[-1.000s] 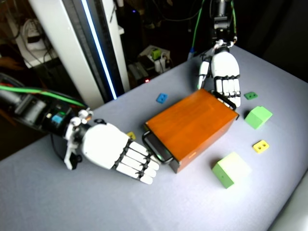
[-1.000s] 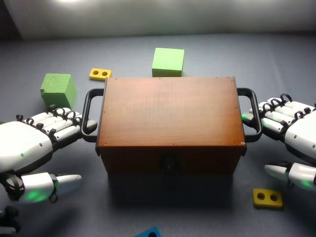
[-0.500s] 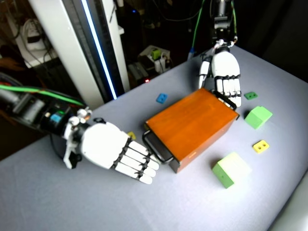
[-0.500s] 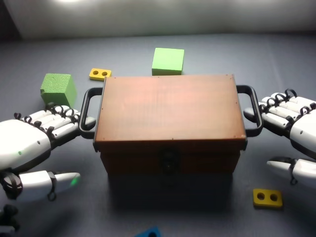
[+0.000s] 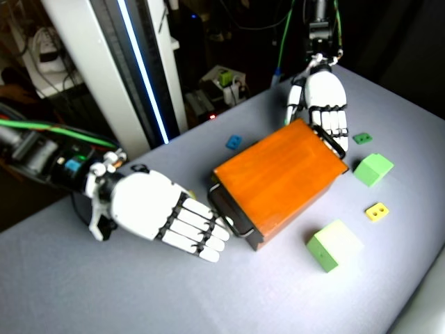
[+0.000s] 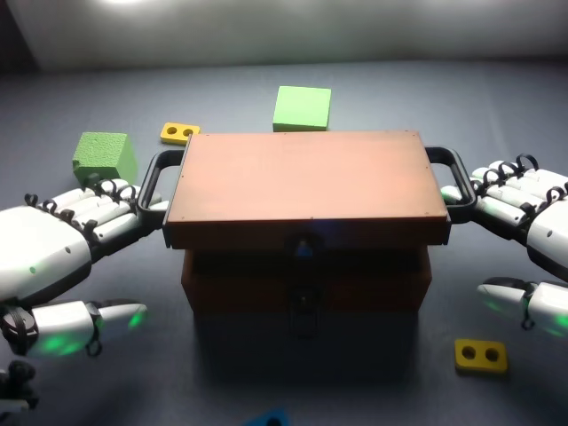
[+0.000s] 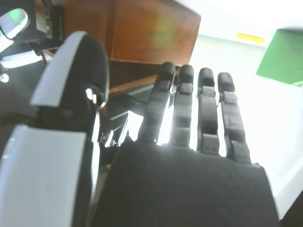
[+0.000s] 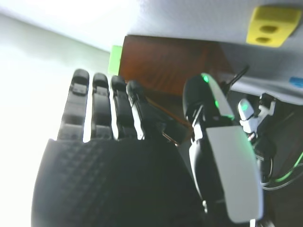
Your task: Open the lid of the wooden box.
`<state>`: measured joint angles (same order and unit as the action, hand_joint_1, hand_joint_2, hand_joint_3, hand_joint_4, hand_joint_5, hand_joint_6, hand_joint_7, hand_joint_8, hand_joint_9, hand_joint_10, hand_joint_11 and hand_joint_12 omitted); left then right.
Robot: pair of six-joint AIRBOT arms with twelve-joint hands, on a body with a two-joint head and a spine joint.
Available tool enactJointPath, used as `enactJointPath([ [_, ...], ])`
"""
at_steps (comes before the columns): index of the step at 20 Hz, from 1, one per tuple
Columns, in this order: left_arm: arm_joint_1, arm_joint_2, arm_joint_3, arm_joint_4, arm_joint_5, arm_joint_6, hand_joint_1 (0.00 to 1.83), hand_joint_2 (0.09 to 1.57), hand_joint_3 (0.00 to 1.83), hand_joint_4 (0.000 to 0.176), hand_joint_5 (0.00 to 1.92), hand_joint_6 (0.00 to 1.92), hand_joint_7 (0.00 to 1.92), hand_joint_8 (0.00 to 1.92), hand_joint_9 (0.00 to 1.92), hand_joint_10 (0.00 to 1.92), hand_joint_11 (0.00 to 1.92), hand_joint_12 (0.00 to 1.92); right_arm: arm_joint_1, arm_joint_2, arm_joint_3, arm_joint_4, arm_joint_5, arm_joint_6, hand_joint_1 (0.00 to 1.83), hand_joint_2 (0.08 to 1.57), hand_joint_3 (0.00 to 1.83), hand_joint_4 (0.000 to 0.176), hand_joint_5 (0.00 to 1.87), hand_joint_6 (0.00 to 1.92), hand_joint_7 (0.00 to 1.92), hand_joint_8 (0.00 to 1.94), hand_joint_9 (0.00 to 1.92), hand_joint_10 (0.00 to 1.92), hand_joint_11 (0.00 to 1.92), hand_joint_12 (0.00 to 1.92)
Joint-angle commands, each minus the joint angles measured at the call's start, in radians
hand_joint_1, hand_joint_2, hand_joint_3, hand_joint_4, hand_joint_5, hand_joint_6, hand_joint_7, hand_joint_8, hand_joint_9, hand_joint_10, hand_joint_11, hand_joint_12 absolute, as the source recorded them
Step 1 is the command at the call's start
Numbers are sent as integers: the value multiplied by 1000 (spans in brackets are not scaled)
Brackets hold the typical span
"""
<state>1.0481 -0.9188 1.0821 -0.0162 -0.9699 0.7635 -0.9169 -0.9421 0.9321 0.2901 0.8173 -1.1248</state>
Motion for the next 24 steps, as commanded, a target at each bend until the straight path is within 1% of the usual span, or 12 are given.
enactJointPath([
  [1, -8, 10, -5, -9, -134, -5, 247, 1366, 0, 26, 0, 0, 0, 0, 0, 0, 0, 0, 5, 9, -6, -26, 163, 13, 408, 1373, 0, 0, 0, 0, 0, 0, 0, 0, 0, 0],
  [3, -8, 17, -11, -7, -150, -6, 248, 1366, 0, 19, 0, 0, 0, 0, 0, 0, 0, 0, 5, 14, -10, -32, 177, 23, 407, 1378, 0, 0, 0, 0, 0, 0, 0, 0, 0, 0],
  [5, -8, 23, -15, -5, -163, -6, 249, 1366, 0, 20, 0, 0, 0, 0, 0, 0, 0, 0, 5, 18, -12, -43, 190, 34, 356, 1388, 4, 0, 0, 0, 0, 0, 0, 0, 0, 0],
  [6, -8, 25, -16, -4, -168, -7, 252, 1368, 1, 7, 0, 0, 0, 0, 0, 0, 0, 0, 5, 22, -14, -49, 197, 40, 318, 1379, 0, 0, 0, 0, 0, 0, 0, 0, 0, 0],
  [7, -8, 28, -17, -4, -175, -11, 252, 1368, 1, 2, 0, 0, 0, 0, 0, 0, 0, 0, 5, 25, -17, -54, 204, 43, 295, 1375, 0, 0, 0, 0, 0, 0, 0, 0, 0, 0],
  [9, -8, 32, -18, -2, -188, -13, 266, 1369, 1, 0, 10, 4, 0, 0, 0, 0, 0, 0, 5, 32, -21, -63, 220, 49, 298, 1392, 6, 0, 0, 0, 0, 0, 0, 0, 0, 0],
  [12, -8, 39, -22, -2, -211, -13, 203, 1380, 4, 0, 3, 2, 0, 0, 0, 0, 0, 0, 5, 41, -24, -73, 238, 54, 289, 1405, 10, 0, 0, 0, 0, 0, 0, 0, 0, 0],
  [17, -8, 54, -31, -2, -250, -13, 230, 1366, 0, 0, 0, 0, 0, 0, 0, 0, 0, 0, 5, 51, -25, -86, 252, 55, 244, 1410, 7, 0, 0, 0, 0, 0, 0, 0, 0, 0],
  [19, -8, 56, -32, -2, -260, -13, 210, 1363, 0, 12, 0, 0, 0, 0, 0, 0, 0, 0, 5, 53, -25, -86, 259, 55, 257, 1419, 9, 0, 0, 0, 0, 0, 0, 0, 20, 10],
  [21, -8, 59, -33, -2, -275, -14, 231, 1364, 0, 16, 0, 0, 0, 0, 0, 0, 0, 0, 6, 56, -25, -86, 267, 55, 308, 1418, 4, 0, 0, 0, 0, 0, 0, 0, 11, 11],
  [22, -8, 61, -34, -3, -283, -14, 288, 1367, 0, 17, 0, 0, 0, 0, 0, 0, 0, 0, 7, 57, -24, -86, 269, 55, 333, 1420, 3, 0, 0, 0, 0, 0, 0, 0, 1, 1],
  [24, -9, 64, -34, -9, -291, -14, 276, 1371, 0, 10, 0, 0, 0, 0, 0, 0, 0, 0, 13, 58, -22, -86, 272, 55, 346, 1430, 7, 0, 0, 0, 0, 0, 0, 0, 0, 0],
])
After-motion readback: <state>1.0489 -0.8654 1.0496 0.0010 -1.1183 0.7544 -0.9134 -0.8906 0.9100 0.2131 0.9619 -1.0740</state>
